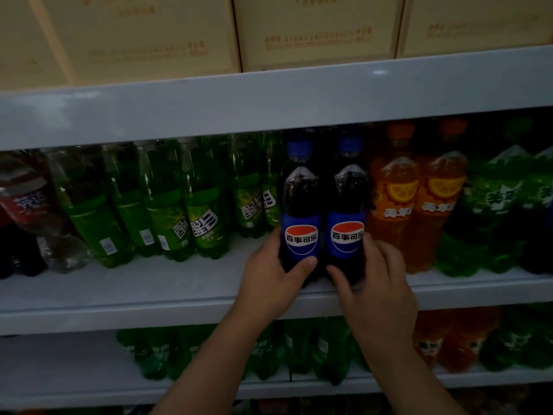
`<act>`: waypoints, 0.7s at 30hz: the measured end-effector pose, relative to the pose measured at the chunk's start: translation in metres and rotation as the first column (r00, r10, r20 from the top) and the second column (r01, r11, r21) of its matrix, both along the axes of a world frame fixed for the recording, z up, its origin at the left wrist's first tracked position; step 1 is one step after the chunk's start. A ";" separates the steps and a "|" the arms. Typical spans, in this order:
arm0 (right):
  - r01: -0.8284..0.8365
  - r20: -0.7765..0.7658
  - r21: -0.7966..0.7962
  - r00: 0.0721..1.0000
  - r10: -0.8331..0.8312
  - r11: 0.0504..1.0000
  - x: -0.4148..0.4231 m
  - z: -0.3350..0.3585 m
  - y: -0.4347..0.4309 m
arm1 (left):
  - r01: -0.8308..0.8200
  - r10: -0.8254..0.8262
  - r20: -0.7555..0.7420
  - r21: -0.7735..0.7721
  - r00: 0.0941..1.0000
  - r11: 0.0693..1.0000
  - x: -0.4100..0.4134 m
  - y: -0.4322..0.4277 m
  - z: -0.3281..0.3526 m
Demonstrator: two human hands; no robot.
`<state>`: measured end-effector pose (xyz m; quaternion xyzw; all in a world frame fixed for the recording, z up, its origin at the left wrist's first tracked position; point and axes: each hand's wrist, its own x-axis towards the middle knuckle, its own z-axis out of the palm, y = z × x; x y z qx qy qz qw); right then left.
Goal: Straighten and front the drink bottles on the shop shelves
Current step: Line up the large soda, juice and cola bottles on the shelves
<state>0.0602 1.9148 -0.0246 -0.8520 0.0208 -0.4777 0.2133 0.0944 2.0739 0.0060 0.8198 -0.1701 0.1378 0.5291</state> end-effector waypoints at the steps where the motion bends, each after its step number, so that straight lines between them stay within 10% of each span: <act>1: -0.017 0.008 0.017 1.000 0.017 1.000 -0.001 -0.001 0.000 | -0.003 0.003 0.002 0.004 1.000 1.000 0.000 -0.001 -0.001; 9: -0.289 0.124 0.125 0.954 0.274 0.949 -0.017 -0.002 0.032 | 0.023 -0.021 -0.027 0.088 0.999 0.996 -0.009 0.014 0.009; 14: -0.658 -0.120 0.194 0.720 0.683 0.728 -0.008 0.021 0.104 | -0.490 0.488 0.158 -0.025 0.859 0.871 -0.008 0.091 0.018; 18: -0.585 -0.198 0.473 0.659 0.726 0.659 0.046 0.051 0.155 | -0.722 0.725 0.158 -0.088 0.670 0.686 0.006 0.156 0.029; 21: -0.478 -0.235 0.654 0.609 0.758 0.587 0.087 0.061 0.179 | -0.658 0.650 0.207 -0.039 0.731 0.752 0.022 0.163 0.034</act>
